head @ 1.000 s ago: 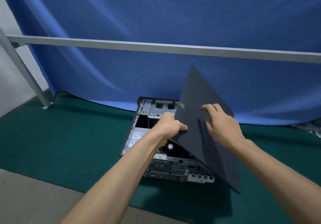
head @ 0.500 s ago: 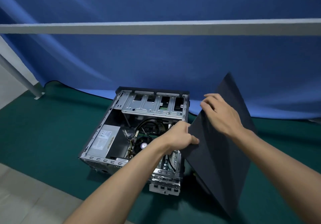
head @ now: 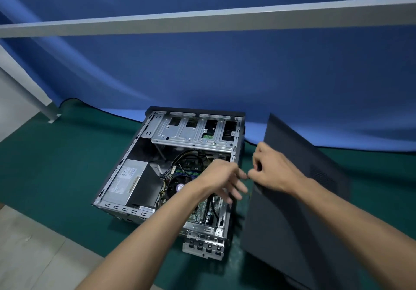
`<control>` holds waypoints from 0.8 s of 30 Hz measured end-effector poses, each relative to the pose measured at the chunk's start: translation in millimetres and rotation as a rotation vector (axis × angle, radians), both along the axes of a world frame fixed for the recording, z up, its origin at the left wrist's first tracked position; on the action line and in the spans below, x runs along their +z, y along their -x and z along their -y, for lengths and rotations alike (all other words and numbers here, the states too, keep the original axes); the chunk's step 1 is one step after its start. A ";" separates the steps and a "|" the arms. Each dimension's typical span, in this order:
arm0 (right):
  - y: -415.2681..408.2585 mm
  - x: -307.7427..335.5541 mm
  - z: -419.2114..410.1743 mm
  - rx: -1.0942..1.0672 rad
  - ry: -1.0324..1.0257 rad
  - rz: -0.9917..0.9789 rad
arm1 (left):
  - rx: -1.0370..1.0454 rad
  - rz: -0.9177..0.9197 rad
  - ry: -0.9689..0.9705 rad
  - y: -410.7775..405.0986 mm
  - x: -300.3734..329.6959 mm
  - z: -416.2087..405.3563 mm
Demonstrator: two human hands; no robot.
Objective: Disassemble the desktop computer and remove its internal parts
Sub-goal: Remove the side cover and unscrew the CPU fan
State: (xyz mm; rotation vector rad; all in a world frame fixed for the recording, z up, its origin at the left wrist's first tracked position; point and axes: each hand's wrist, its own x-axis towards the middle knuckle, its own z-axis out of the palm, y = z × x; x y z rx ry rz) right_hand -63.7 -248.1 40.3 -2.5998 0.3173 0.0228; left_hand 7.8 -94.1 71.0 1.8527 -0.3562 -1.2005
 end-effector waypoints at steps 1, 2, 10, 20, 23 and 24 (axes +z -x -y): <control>6.5 -7.3 0.5 0.060 0.034 -0.036 | 0.012 0.063 -0.053 1.7 -10.3 0.9; 13.0 -15.0 1.8 0.118 0.077 -0.077 | 0.019 0.161 -0.109 4.0 -21.3 2.3; 36.2 -71.3 5.9 0.217 0.220 -0.346 | 0.064 1.021 -0.347 20.2 -73.6 10.1; 13.8 -128.1 -11.2 0.100 0.178 -0.519 | 0.109 1.169 -0.279 24.6 -85.3 13.5; 15.6 -134.1 -18.7 -0.049 0.126 -0.485 | 0.114 1.129 -0.283 23.7 -87.2 13.6; 16.0 -134.8 -20.9 -0.132 0.103 -0.431 | 0.119 1.123 -0.278 23.5 -87.7 13.6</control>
